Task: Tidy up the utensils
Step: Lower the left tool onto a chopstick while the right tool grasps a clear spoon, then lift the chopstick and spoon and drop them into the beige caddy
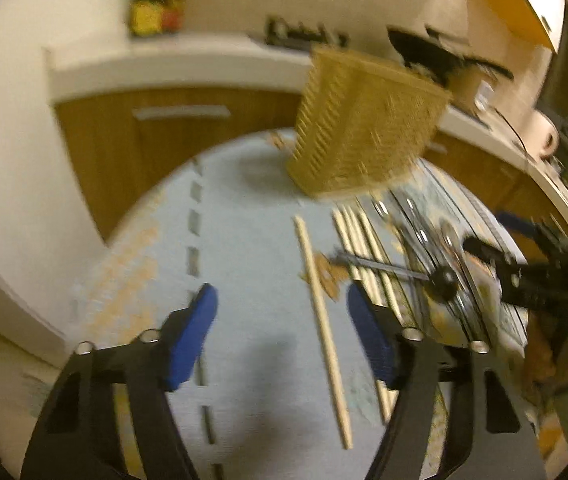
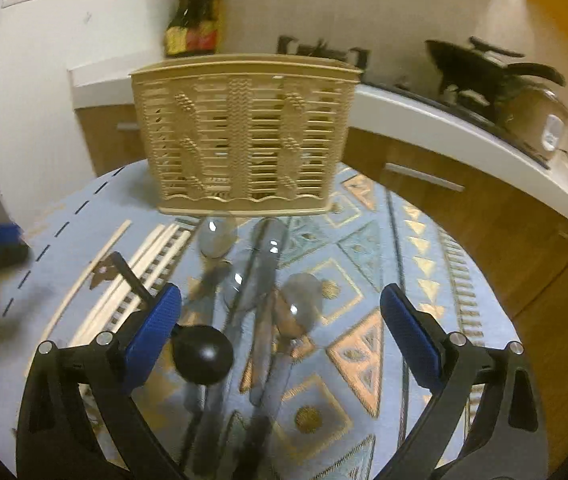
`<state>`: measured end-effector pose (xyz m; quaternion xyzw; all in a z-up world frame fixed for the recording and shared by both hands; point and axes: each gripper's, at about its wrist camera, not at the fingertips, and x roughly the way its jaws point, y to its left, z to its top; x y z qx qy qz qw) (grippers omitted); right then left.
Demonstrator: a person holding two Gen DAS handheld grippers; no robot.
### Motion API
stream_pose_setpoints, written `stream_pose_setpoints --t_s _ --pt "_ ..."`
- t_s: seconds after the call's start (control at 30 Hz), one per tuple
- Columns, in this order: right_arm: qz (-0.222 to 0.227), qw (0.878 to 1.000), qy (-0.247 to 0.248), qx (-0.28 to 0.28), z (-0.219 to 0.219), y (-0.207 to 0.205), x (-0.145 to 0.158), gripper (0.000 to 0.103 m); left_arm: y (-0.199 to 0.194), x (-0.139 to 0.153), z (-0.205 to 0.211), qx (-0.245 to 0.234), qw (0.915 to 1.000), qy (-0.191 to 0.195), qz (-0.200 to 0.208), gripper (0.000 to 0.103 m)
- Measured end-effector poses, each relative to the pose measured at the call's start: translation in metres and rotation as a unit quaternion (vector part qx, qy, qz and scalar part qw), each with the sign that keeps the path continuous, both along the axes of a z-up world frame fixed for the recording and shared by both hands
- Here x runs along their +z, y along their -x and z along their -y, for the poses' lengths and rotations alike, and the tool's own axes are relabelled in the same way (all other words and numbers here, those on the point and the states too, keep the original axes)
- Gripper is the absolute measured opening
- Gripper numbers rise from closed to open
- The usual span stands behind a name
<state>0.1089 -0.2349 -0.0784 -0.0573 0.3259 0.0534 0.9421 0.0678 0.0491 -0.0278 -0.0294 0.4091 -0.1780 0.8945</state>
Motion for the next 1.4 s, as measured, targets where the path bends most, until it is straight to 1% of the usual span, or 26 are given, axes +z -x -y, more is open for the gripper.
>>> stream_pose_setpoints --t_s 0.03,0.1,0.17,0.2,0.27,0.3,0.33,0.4,0.47,0.53,0.6,0.63,0.67,0.7,0.77,0.83,0.9,0.97,1.03,1.1,1.17,1.27,1.33,1.37,1.4 --pt "-0.008 1.0 0.003 0.011 -0.002 -0.004 0.003 0.091 -0.007 -0.005 0.006 -0.017 0.9996 0.007 -0.02 0.058" --pt "-0.027 0.999 0.007 0.036 -0.003 -0.013 0.01 0.084 -0.014 -0.012 0.011 -0.029 0.9987 0.01 -0.041 0.057" --pt "-0.052 0.998 0.001 0.047 0.0 -0.024 0.015 0.077 -0.026 -0.019 0.02 -0.035 0.9977 -0.002 -0.059 0.049" --pt "-0.075 0.996 -0.008 0.05 0.003 -0.033 0.018 0.073 -0.031 -0.022 0.023 -0.038 0.9971 -0.01 -0.065 0.047" --pt "-0.104 0.993 -0.025 0.05 0.009 -0.046 0.021 0.069 -0.042 -0.03 0.034 -0.044 0.9953 -0.029 -0.082 0.039" --pt "-0.12 0.991 -0.036 0.05 0.013 -0.055 0.022 0.068 -0.046 -0.032 0.037 -0.047 0.9946 -0.035 -0.086 0.038" --pt "-0.13 0.989 -0.045 0.054 0.017 -0.061 0.023 0.068 -0.048 -0.033 0.043 -0.049 0.9942 -0.05 -0.082 0.037" --pt "-0.147 0.985 -0.049 0.073 0.014 -0.068 0.022 0.068 -0.054 -0.034 0.05 -0.051 0.993 -0.07 -0.08 0.036" --pt "-0.171 0.978 -0.049 0.11 0.005 -0.07 0.02 0.066 -0.059 -0.034 0.056 -0.055 0.9914 -0.09 -0.077 0.03" --pt "-0.192 0.966 -0.038 0.167 -0.016 -0.067 0.016 0.061 -0.066 -0.034 0.06 -0.059 0.99 -0.103 -0.077 0.025" --pt "-0.201 0.959 -0.012 0.199 -0.035 -0.063 0.009 0.052 -0.073 -0.034 0.061 -0.064 0.9891 -0.108 -0.078 0.022" --pt "-0.208 0.955 0.003 0.214 -0.046 -0.061 0.004 0.049 -0.076 -0.032 0.06 -0.065 0.9892 -0.104 -0.081 0.02" --pt "-0.214 0.951 0.016 0.224 -0.054 -0.059 -0.001 0.041 -0.078 -0.032 0.058 -0.065 0.9895 -0.096 -0.085 0.019" --pt "-0.22 0.946 0.03 0.237 -0.063 -0.054 -0.007 0.036 -0.079 -0.031 0.055 -0.067 0.9899 -0.087 -0.089 0.019" --pt "-0.223 0.941 0.05 0.248 -0.074 -0.052 -0.013 0.035 -0.079 -0.031 0.052 -0.072 0.9902 -0.073 -0.095 0.019" --pt "-0.224 0.939 0.063 0.251 -0.08 -0.052 -0.014 0.034 -0.08 -0.033 0.049 -0.078 0.9897 -0.065 -0.101 0.019" --pt "-0.23 0.936 0.073 0.255 -0.085 -0.053 -0.016 0.03 -0.081 -0.034 0.048 -0.083 0.9885 -0.061 -0.111 0.019" --pt "-0.236 0.934 0.087 0.254 -0.09 -0.057 -0.02 0.029 -0.085 -0.033 0.05 -0.088 0.9862 -0.064 -0.125 0.021" --pt "-0.242 0.932 0.09 0.255 -0.097 -0.061 -0.026 0.026 -0.088 -0.033 0.053 -0.093 0.9838 -0.076 -0.133 0.023" --pt "-0.255 0.927 0.092 0.259 -0.103 -0.063 -0.029 0.01 -0.089 -0.032 0.058 -0.097 0.9807 -0.094 -0.141 0.024" --pt "-0.262 0.925 0.099 0.255 -0.105 -0.064 -0.033 0.005 -0.093 -0.032 0.063 -0.096 0.9767 -0.112 -0.156 0.024" --pt "-0.262 0.926 0.086 0.258 -0.102 -0.058 -0.033 0.004 -0.094 -0.031 0.069 -0.097 0.9725 -0.133 -0.165 0.024" --pt "-0.256 0.93 0.067 0.255 -0.092 -0.056 -0.028 0.004 -0.093 -0.031 0.075 -0.098 0.9692 -0.158 -0.162 0.023" --pt "-0.251 0.933 0.058 0.253 -0.089 -0.056 -0.026 0.004 -0.092 -0.031 0.078 -0.094 0.9676 -0.173 -0.157 0.018" --pt "-0.243 0.936 0.045 0.251 -0.084 -0.055 -0.022 0.004 -0.09 -0.031 0.08 -0.092 0.967 -0.181 -0.154 0.01"
